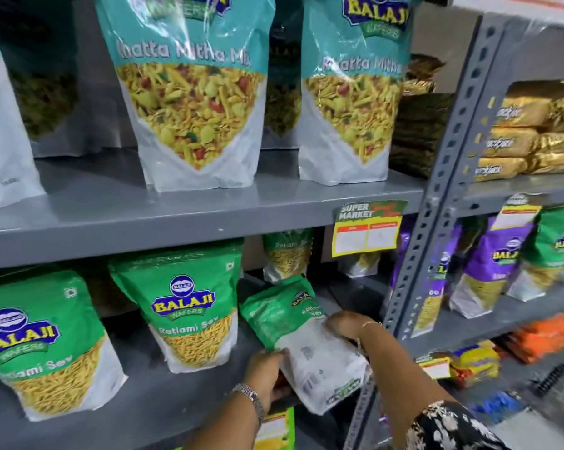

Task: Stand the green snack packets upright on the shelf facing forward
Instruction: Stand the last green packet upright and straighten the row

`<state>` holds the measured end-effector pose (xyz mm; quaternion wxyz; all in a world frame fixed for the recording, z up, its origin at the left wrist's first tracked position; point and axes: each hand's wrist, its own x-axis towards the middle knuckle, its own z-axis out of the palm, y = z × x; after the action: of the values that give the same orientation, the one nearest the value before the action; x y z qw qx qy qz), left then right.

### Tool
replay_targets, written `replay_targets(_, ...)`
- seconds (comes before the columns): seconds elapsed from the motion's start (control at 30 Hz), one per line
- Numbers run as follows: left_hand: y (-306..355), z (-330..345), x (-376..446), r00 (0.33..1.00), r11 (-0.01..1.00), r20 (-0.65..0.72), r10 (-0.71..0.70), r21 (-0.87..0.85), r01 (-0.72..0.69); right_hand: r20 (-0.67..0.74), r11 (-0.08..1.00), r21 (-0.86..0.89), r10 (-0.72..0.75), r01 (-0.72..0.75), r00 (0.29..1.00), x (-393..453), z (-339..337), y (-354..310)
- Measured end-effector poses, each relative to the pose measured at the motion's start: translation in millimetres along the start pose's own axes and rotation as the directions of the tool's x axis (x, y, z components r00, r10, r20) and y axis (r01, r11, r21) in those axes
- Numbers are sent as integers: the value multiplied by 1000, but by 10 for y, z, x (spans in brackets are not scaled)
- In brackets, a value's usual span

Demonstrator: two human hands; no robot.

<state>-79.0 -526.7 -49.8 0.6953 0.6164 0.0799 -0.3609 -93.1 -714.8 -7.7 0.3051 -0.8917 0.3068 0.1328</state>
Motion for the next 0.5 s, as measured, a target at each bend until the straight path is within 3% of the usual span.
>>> replay_targets(0.07,32,-11,-2,999,999,-23,37,35,-37,35,994,108,18,-21,999,-91,-23,39)
replay_targets(0.1,62,-4,-8,997,996,-32,69,57,-67,37,968,243,63,-70,997,-99,-29,72)
replay_targets(0.2,187,44,-20,979,976,-36,200,91,-196,65,797,578,166,-173,984,-165,-64,115)
replay_targets(0.37,472,108,72,906,908,-86,413,119,-403,66,665,725,194,-180,979,-40,-213,32)
replay_targets(0.5,675,97,241,827,829,-123,549,210,-519,-38,592,804,124,-43,992,160,-207,-45)
